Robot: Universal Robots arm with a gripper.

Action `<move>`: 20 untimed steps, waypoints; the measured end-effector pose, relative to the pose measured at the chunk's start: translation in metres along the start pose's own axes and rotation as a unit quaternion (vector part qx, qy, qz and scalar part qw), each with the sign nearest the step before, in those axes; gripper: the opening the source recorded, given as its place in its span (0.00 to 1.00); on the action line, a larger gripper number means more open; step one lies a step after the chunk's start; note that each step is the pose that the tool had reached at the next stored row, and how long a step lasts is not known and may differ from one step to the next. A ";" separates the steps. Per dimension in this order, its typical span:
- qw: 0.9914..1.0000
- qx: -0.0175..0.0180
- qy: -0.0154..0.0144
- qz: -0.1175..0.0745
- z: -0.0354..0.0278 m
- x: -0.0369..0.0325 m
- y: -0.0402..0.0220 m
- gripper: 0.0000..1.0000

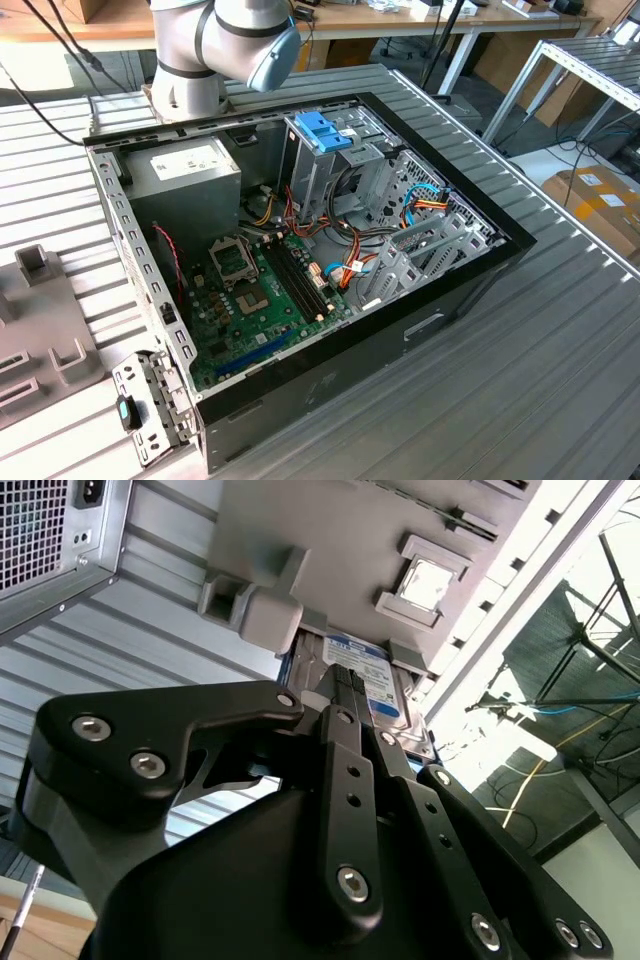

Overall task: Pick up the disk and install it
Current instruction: 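Reach for the disk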

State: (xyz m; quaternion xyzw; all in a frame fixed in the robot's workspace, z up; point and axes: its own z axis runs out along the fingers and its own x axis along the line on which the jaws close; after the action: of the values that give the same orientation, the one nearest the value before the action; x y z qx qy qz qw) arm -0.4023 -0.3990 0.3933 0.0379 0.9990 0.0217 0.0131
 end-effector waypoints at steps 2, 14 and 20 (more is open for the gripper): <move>1.000 0.000 0.000 0.000 -0.0001 0.0009 -0.0001 0.11; 1.000 0.000 0.000 0.000 -0.0003 0.0072 -0.0005 0.11; 1.000 0.000 0.000 0.000 -0.0003 0.0103 -0.0008 0.11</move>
State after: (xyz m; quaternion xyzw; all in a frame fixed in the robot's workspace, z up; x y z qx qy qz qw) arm -0.4126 -0.3989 0.3933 0.0379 0.9990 0.0217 0.0131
